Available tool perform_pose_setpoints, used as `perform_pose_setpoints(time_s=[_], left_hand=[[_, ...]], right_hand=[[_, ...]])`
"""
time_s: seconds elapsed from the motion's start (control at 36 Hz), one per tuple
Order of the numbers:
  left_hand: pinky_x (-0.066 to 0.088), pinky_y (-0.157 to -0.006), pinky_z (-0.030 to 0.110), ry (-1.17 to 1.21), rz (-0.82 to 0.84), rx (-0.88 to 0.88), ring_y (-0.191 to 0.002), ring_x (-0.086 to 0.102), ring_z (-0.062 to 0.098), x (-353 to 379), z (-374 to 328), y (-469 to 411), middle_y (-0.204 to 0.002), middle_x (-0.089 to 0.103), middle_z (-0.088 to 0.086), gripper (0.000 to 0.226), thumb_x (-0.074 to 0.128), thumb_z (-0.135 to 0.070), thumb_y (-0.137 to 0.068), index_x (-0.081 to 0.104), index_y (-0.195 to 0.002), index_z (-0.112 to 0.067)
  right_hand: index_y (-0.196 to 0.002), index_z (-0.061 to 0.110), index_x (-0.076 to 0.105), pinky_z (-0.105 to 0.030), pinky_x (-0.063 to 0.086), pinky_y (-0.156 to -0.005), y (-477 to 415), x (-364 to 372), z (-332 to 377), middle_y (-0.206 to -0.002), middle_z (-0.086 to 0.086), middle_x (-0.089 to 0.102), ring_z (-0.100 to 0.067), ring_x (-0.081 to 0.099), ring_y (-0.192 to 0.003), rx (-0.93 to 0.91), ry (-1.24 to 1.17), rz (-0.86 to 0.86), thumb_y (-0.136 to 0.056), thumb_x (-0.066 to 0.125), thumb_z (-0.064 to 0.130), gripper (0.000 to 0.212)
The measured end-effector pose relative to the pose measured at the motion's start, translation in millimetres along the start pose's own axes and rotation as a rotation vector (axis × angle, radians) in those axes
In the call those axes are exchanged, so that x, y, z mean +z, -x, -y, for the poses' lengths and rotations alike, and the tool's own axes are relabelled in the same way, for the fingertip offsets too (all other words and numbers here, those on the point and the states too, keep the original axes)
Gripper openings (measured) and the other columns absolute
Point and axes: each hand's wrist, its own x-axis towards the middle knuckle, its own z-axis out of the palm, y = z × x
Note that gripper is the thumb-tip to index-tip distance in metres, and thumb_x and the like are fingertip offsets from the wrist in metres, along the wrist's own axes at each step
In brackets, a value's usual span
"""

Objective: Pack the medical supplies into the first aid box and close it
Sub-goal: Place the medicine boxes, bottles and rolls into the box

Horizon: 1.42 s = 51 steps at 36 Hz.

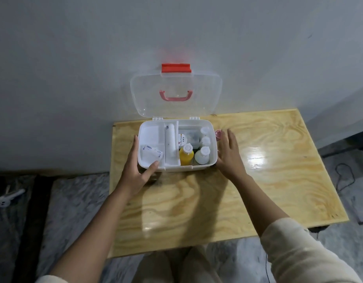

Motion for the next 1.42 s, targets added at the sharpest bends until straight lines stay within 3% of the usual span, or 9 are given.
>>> perform_pose_setpoints(time_s=[0.08, 0.25, 0.36, 0.47, 0.75, 0.86, 1.03, 1.25, 1.42], left_hand=[[0.020, -0.121, 0.041, -0.005, -0.014, 0.006, -0.146, 0.014, 0.000, 1.4, 2.4, -0.2, -0.158, 0.009, -0.022, 0.101, 0.061, -0.056, -0.072, 0.005, -0.152, -0.032], [0.022, -0.120, 0.045, 0.026, -0.034, 0.010, -0.146, 0.018, 0.003, 3.6, 8.8, 1.0, -0.160, 0.014, -0.017, 0.098, 0.063, -0.054, -0.074, 0.006, -0.152, -0.035], [0.023, -0.119, 0.046, 0.028, -0.040, 0.024, -0.146, 0.021, 0.006, 3.1, 10.6, 0.5, -0.160, 0.018, -0.014, 0.093, 0.064, -0.055, -0.075, 0.007, -0.147, -0.049], [0.024, -0.118, 0.047, 0.025, -0.045, 0.044, -0.146, 0.022, 0.008, 2.5, 11.0, 0.5, -0.160, 0.018, -0.012, 0.088, 0.064, -0.053, -0.076, 0.008, -0.143, -0.057], [0.024, -0.118, 0.048, 0.042, -0.029, 0.034, -0.146, 0.022, 0.008, 1.7, 13.0, -0.5, -0.159, 0.019, -0.013, 0.086, 0.066, -0.056, -0.074, 0.009, -0.137, -0.066], [0.025, -0.118, 0.046, 0.036, -0.018, 0.021, -0.145, 0.021, 0.005, 1.4, 9.9, 0.6, -0.159, 0.018, -0.015, 0.088, 0.065, -0.055, -0.074, 0.007, -0.140, -0.062], [0.026, -0.118, 0.044, 0.035, 0.007, -0.005, -0.145, 0.022, 0.005, -0.1, 6.4, 2.0, -0.159, 0.019, -0.017, 0.095, 0.065, -0.056, -0.073, 0.005, -0.146, -0.051], [0.026, -0.118, 0.040, 0.009, 0.014, -0.029, -0.144, 0.024, 0.004, -1.4, -2.9, 3.9, -0.158, 0.020, -0.015, 0.100, 0.066, -0.050, -0.074, 0.007, -0.152, -0.034], [0.030, -0.117, 0.040, 0.047, 0.018, -0.025, -0.140, 0.031, 0.005, -2.2, -9.7, 4.6, -0.154, 0.030, -0.015, 0.099, 0.072, -0.046, -0.074, 0.013, -0.152, -0.031]], right_hand=[[-0.145, 0.007, 0.018, -0.046, 0.008, -0.119, -4.6, 2.0, 1.2, -0.156, -0.013, 0.010, -0.024, -0.005, -0.145, -0.104, 0.117, 0.028, -0.095, 0.039, 0.021, 0.056], [-0.145, 0.003, 0.016, -0.025, -0.012, -0.115, -24.5, 5.7, 0.2, -0.155, -0.014, 0.015, -0.026, -0.002, -0.145, -0.154, 0.211, 0.040, -0.097, 0.042, 0.015, 0.056], [-0.142, 0.007, 0.024, -0.042, 0.021, -0.115, -33.8, 6.7, 1.8, -0.150, -0.014, 0.027, -0.031, 0.015, -0.141, -0.079, 0.261, 0.079, -0.093, 0.046, 0.017, 0.054], [-0.133, 0.015, 0.035, -0.046, 0.043, -0.091, -36.3, 8.9, -2.6, -0.132, -0.009, 0.044, -0.032, 0.040, -0.117, -0.003, 0.394, 0.036, -0.086, 0.048, 0.028, 0.050], [-0.117, 0.002, 0.046, -0.041, 0.034, -0.086, -10.3, 2.5, -4.5, -0.116, -0.023, 0.046, -0.038, 0.042, -0.099, 0.067, 0.242, 0.027, -0.082, 0.025, 0.032, 0.051], [-0.121, 0.001, 0.044, -0.041, 0.033, -0.091, 1.9, -2.1, 1.5, -0.118, -0.022, 0.041, -0.038, 0.040, -0.104, 0.120, 0.102, 0.000, -0.091, 0.047, 0.017, 0.034], [-0.128, 0.000, 0.041, -0.046, 0.039, -0.099, 15.4, -13.4, 9.2, -0.121, -0.023, 0.040, -0.037, 0.043, -0.109, 0.160, -0.041, -0.091, -0.090, 0.055, 0.017, 0.043], [-0.130, 0.005, 0.041, -0.026, 0.043, -0.089, 11.0, -53.2, 68.4, -0.128, -0.017, 0.037, -0.019, 0.047, -0.100, -0.064, -0.135, -0.271, -0.090, 0.058, 0.020, 0.045], [-0.130, 0.008, 0.043, -0.026, 0.043, -0.095, -1.4, -43.4, 141.4, -0.130, -0.016, 0.039, -0.016, 0.047, -0.106, -0.306, -0.108, -0.094, -0.089, 0.060, 0.024, 0.047]])
